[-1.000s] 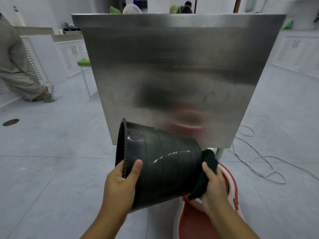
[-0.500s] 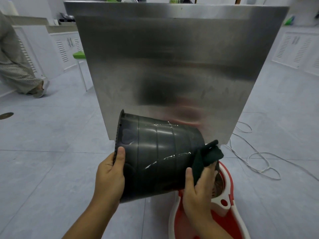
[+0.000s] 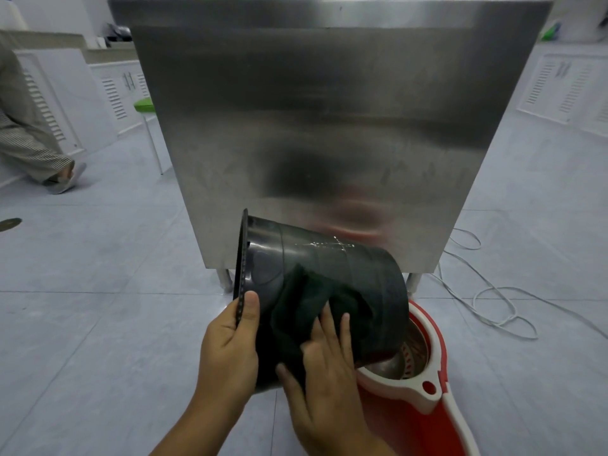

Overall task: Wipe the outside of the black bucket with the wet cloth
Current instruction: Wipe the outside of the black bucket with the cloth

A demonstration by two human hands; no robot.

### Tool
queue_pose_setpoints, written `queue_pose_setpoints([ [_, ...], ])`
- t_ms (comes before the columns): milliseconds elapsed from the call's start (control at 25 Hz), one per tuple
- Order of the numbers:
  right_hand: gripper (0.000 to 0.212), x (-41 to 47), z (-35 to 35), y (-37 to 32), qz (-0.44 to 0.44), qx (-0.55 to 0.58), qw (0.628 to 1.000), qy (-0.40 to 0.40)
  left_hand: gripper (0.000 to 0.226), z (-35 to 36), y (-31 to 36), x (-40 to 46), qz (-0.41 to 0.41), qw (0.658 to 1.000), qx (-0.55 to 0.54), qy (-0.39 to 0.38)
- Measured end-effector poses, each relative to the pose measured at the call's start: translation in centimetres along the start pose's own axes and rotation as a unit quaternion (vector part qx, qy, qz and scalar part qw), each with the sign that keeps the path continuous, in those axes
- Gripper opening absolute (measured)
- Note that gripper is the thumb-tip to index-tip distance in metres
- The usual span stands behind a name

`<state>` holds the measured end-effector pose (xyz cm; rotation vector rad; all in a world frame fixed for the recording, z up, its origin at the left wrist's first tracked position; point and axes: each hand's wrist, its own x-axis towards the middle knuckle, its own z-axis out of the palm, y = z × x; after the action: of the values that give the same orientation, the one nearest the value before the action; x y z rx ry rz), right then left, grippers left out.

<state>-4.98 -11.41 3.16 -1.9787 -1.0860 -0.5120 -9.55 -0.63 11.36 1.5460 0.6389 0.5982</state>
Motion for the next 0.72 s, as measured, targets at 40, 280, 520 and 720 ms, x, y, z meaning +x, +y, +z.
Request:
queue_pose_setpoints([
  [40, 0.030, 1.0, -0.7, -0.1, 0.020, 0.028, 0.999, 0.014, 0.045, 0.0, 0.0, 0.0, 0.007, 1.000, 0.003, -0.009],
  [280, 0.058, 2.2, -2.7, 6.6, 0.324, 0.090, 0.940, 0.056, 0.041, -0.1, 0.1, -0.4, 0.000, 0.999, 0.016, 0.038],
  [520, 0.056, -1.8, 1.0, 3.1, 0.170, 0.039, 0.983, -0.050, 0.037, -1.0, 0.4, 1.0, -0.035, 0.995, -0.041, 0.079],
  [720, 0.052, -0.7, 0.8, 0.4, -0.007, -0.016, 1.000, -0.024, 0.044, -0.3, -0.3, 0.8, -0.015, 0.998, -0.024, 0.062],
])
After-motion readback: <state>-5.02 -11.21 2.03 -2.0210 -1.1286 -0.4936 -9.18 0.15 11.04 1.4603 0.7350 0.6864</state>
